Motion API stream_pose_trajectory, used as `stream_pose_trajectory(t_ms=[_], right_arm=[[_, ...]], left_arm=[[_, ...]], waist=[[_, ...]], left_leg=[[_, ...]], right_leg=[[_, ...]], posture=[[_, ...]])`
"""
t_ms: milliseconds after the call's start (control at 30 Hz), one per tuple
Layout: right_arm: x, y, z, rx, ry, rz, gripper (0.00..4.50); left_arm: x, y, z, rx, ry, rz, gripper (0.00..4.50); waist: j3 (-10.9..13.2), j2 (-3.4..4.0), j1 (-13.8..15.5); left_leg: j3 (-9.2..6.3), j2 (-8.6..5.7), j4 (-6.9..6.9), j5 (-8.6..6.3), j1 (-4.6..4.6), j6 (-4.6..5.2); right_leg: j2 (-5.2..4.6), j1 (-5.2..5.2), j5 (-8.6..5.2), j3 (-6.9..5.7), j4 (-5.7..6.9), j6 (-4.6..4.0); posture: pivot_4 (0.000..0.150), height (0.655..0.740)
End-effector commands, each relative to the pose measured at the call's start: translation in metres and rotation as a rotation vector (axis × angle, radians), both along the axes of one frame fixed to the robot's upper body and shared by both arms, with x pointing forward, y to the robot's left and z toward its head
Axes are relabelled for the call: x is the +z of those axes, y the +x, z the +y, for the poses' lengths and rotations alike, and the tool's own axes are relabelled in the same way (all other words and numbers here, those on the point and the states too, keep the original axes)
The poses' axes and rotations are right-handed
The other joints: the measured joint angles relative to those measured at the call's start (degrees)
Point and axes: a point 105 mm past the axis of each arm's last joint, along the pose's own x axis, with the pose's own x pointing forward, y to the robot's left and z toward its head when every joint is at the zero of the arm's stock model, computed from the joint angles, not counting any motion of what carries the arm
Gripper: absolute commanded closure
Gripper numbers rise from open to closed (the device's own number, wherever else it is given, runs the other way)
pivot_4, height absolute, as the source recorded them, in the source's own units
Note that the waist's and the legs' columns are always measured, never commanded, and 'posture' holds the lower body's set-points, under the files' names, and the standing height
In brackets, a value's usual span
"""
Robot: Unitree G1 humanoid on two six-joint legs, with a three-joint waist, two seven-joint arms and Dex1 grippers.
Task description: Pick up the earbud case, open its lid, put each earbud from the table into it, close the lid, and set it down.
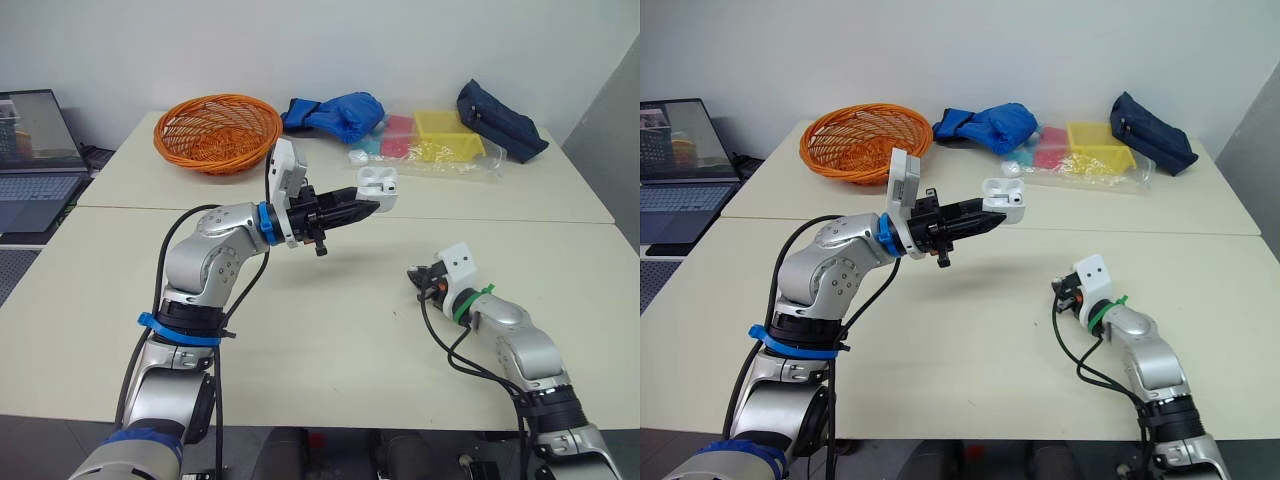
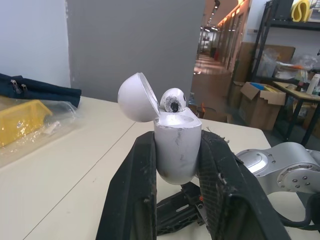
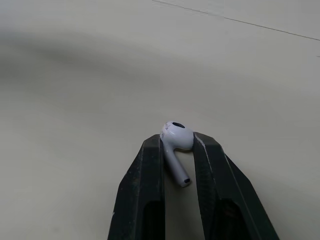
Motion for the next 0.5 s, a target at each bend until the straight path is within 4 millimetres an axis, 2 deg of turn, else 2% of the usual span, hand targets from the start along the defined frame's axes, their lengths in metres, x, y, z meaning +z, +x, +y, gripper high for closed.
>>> stream_pose_trajectory(t_ms=[33, 100, 233, 300, 367, 500], right_arm=[[0.009, -0.033, -0.027, 0.126, -0.093, 0.044, 4.06], [0.021, -0.058, -0.054, 0.190, -0.157, 0.102, 4.06], [0.039, -0.090, -0.088, 0.250, -0.217, 0.219, 4.06], [0.042, -0.099, -0.102, 0.257, -0.242, 0.259, 4.06], [0.036, -0.105, -0.118, 0.257, -0.272, 0.294, 4.06], [0.021, -0.104, -0.136, 0.219, -0.295, 0.297, 4.06]], left_arm=[[0.010, -0.007, 0.000, -0.016, 0.004, -0.064, 3.74], [0.008, -0.006, 0.001, -0.010, 0.002, -0.062, 3.74], [0.006, -0.008, -0.002, -0.011, -0.014, -0.057, 3.74], [0.004, -0.009, -0.004, -0.014, -0.022, -0.053, 3.74], [0.003, -0.010, -0.006, -0.015, -0.035, -0.047, 3.74], [0.002, -0.013, -0.010, -0.018, -0.045, -0.046, 3.74]], waist=[[0.00, 0.01, 0.66], [0.01, 0.03, 1.16], [0.02, 0.01, 1.21], [0.02, -0.02, 0.78], [0.02, -0.03, 0.52], [0.02, -0.02, 0.39]], left_leg=[[0.01, -0.05, 0.00, 0.00, -0.04, 0.00], [0.03, -0.12, -0.01, -0.01, -0.08, 0.00], [0.02, -0.17, 0.07, -0.01, -0.09, 0.01], [0.02, -0.14, 0.11, -0.01, 0.00, 0.01], [0.00, -0.09, 0.13, -0.01, 0.12, 0.01], [0.03, -0.07, 0.13, 0.00, 0.23, 0.01]], right_leg=[[-0.03, 0.00, 0.00, -0.03, -0.02, 0.00], [-0.15, 0.02, -0.03, -0.07, -0.06, 0.04], [-0.23, 0.09, 0.03, 0.01, -0.22, 0.17], [-0.19, 0.16, -0.06, 0.02, -0.21, 0.38], [-0.12, 0.25, -0.04, 0.00, -0.16, 0.31], [-0.05, 0.30, -0.02, 0.02, -0.09, 0.25]], posture=[[0.150, 0.7400], [0.150, 0.7400], [0.150, 0.7400], [0.150, 0.7400], [0.150, 0.7400], [0.150, 0.7400]])
